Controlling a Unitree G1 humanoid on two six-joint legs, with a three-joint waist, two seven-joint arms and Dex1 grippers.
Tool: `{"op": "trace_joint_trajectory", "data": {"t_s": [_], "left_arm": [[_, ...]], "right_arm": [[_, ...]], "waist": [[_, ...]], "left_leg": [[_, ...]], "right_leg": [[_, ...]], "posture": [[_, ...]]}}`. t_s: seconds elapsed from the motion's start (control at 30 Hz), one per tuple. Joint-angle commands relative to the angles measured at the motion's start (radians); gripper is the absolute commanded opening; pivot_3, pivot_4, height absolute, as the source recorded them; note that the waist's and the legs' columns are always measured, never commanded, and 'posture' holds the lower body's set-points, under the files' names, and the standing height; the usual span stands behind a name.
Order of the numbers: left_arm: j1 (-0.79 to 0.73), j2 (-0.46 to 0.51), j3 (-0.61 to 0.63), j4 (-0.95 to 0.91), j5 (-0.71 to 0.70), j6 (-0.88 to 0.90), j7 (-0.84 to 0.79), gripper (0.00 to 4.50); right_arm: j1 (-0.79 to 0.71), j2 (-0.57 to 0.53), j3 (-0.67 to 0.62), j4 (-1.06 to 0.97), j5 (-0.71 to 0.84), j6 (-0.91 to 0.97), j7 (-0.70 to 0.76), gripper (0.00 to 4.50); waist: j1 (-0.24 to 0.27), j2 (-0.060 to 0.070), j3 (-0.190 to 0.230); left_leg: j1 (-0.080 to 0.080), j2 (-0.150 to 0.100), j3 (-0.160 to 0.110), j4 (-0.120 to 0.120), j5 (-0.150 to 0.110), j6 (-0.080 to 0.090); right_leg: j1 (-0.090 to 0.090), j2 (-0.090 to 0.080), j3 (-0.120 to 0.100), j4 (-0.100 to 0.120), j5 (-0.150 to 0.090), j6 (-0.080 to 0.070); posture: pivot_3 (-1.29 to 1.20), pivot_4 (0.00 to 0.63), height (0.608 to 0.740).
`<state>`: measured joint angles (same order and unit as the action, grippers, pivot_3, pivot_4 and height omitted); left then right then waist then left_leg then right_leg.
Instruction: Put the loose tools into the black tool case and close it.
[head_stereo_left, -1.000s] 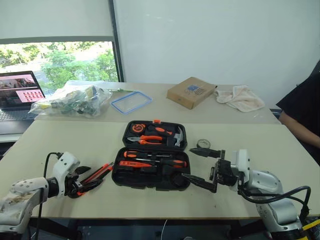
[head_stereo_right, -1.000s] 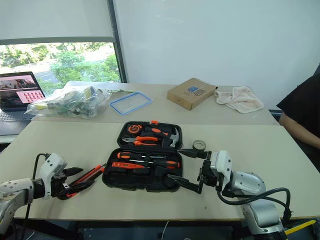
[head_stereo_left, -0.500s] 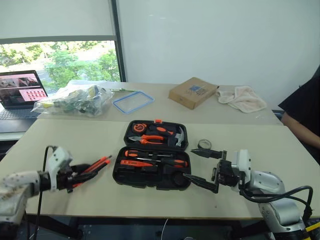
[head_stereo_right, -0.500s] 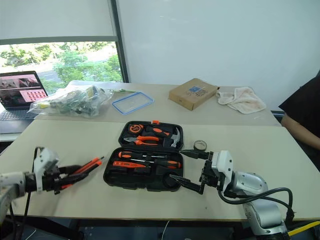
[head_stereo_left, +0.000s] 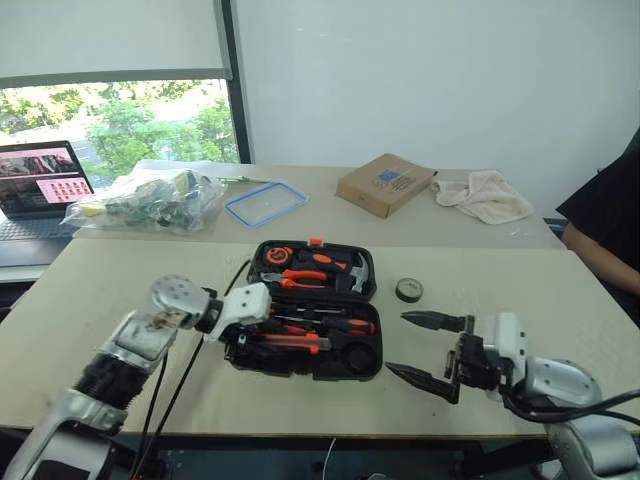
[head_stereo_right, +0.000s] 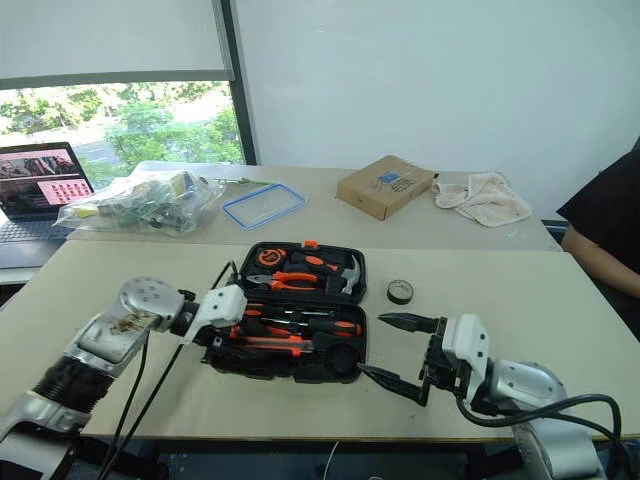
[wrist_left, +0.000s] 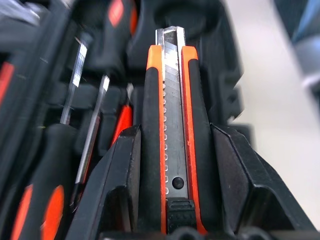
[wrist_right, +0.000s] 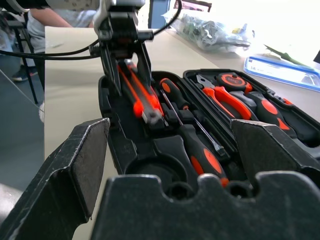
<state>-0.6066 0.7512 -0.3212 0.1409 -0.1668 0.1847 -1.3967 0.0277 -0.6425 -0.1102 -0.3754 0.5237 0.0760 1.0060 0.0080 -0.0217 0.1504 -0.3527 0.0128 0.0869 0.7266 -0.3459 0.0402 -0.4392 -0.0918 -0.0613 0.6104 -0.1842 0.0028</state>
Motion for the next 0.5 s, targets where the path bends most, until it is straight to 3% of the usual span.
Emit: {"op": "trace_joint_trajectory", "data": {"t_s": [0.03, 0.2, 0.5], "left_arm": [[-0.032, -0.019, -0.001, 0.033, 0.024, -0.052, -0.014, 1.63], [-0.062, -0.071, -0.030, 0.088, 0.052, -0.087, -0.032, 1.63], [-0.059, -0.078, -0.037, 0.065, 0.057, -0.044, -0.085, 1.63]], "right_arm": [[0.017, -0.008, -0.040, -0.057, 0.014, 0.003, -0.025, 4.50], [0.032, -0.001, -0.041, -0.072, 0.008, 0.001, -0.047, 4.50], [0.016, 0.004, -0.025, -0.058, 0.001, -0.007, -0.056, 4.50]], "waist": [[0.004, 0.000, 0.000], [0.010, 0.000, 0.000], [0.007, 0.000, 0.000]], "left_leg": [[0.000, 0.000, 0.000, 0.001, 0.000, 0.000], [0.000, 0.000, -0.001, 0.002, -0.001, 0.002], [0.000, 0.000, 0.000, 0.003, -0.001, 0.002]], "right_leg": [[0.000, 0.000, 0.000, 0.000, 0.000, 0.000], [0.001, -0.002, 0.001, 0.000, 0.000, 0.002], [0.001, -0.002, 0.002, 0.000, 0.000, 0.002]], "posture": [[0.00, 0.150, 0.740], [0.00, 0.150, 0.740], [0.00, 0.150, 0.740]]}}
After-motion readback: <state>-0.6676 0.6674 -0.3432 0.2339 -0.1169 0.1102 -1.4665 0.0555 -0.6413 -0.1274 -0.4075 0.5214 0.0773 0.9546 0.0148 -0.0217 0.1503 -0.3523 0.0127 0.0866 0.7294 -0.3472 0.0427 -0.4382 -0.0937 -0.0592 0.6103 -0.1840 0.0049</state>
